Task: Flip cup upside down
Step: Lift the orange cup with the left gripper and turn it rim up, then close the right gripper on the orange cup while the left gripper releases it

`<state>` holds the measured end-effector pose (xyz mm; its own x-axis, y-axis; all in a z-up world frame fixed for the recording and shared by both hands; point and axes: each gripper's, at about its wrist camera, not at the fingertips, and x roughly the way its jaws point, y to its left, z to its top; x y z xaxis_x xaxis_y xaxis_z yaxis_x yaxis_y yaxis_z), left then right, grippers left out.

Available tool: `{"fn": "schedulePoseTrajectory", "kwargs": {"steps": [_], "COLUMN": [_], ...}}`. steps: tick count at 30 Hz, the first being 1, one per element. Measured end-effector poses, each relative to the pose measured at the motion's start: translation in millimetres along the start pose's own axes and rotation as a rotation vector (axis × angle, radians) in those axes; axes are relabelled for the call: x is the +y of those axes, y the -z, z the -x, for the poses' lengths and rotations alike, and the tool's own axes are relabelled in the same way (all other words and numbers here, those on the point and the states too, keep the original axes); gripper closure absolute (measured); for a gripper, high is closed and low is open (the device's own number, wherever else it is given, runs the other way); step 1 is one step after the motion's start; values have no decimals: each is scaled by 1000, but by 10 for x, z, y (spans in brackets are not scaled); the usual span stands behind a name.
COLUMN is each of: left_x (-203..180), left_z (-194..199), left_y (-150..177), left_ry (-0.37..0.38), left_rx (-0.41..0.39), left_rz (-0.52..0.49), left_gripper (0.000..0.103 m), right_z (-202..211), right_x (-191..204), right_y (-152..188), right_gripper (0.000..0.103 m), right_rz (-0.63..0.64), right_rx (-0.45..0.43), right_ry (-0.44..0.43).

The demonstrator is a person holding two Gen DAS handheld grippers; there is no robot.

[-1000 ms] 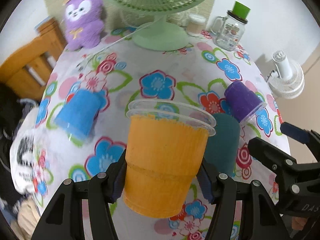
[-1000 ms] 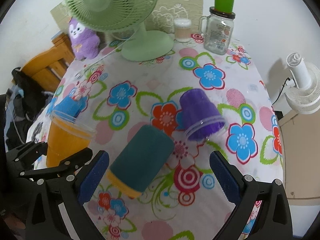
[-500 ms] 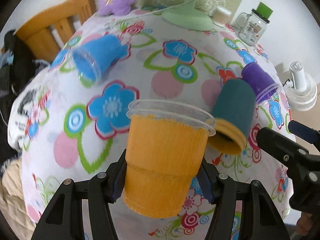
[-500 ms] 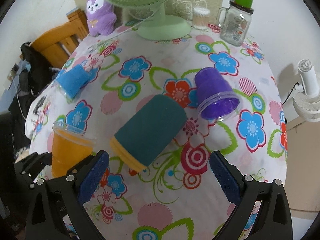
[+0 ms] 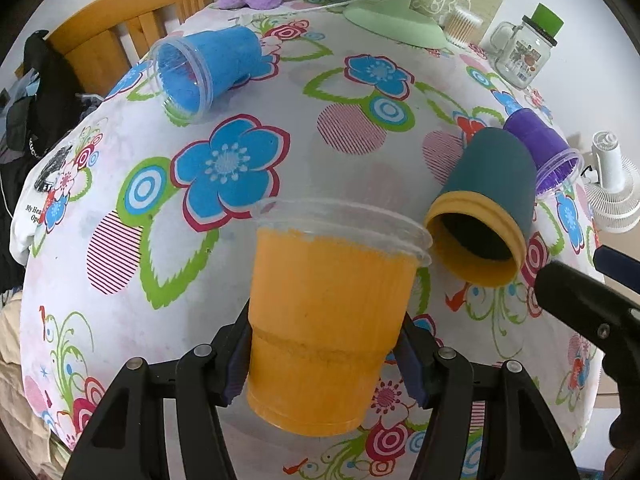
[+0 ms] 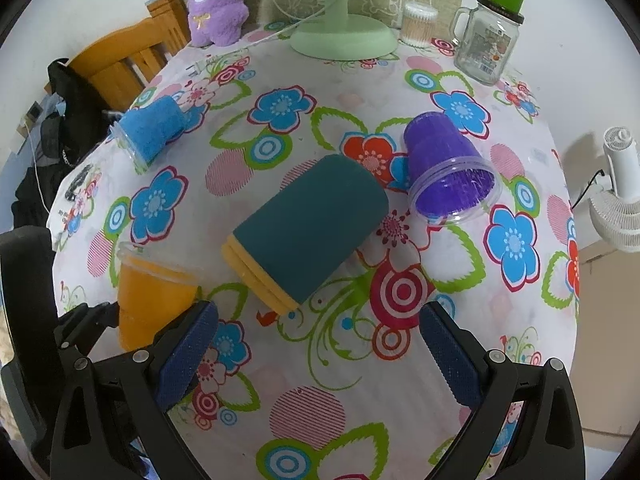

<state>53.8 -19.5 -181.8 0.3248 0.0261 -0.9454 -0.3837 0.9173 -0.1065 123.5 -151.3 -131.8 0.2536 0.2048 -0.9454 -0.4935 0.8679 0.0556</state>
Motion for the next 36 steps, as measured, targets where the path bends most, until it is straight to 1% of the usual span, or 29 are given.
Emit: {"fn": "schedulePoseTrajectory", "kwargs": {"steps": [2,3,4,7,9,13,17,22,24,28,32,36], "left_x": [13,20,32,52,47,22,61,160,217,358,470,597], "left_z": [-10,-10,-3,66,113,212,357,523,559,658,693,681], "left_y": [5,4,7,21,31,47,53,59,54,43,46,43], "left_ry": [1,10,26,65,94,98,121,99,106,124,116,114], "left_rx": [2,4,4,-13,-9,2,26,32,39,28,22,27], "left_rz": [5,10,17,26,7,-63,-140,-237,-259,-307,-388,-444], "left_gripper": [38,34,24,17,13,13,13,13,13,13,13,14], "right_z": [-15,-18,-17,10,44,153,296,421,462,512,519,470], "right_x": [0,0,0,9,21,43,68,127,172,300,478,670], "right_y": [24,38,47,70,77,92,143,270,327,434,528,600], "right_gripper": [1,1,1,1,1,2,1,2,2,2,2,2], "right_rz": [-5,-8,-11,-22,-31,-67,-114,-188,-218,-273,-313,-336], "right_rx": [5,7,7,3,-6,-30,-66,-92,-104,-129,-154,-170], "right_ry": [3,4,4,2,4,10,10,6,11,28,39,50]}}
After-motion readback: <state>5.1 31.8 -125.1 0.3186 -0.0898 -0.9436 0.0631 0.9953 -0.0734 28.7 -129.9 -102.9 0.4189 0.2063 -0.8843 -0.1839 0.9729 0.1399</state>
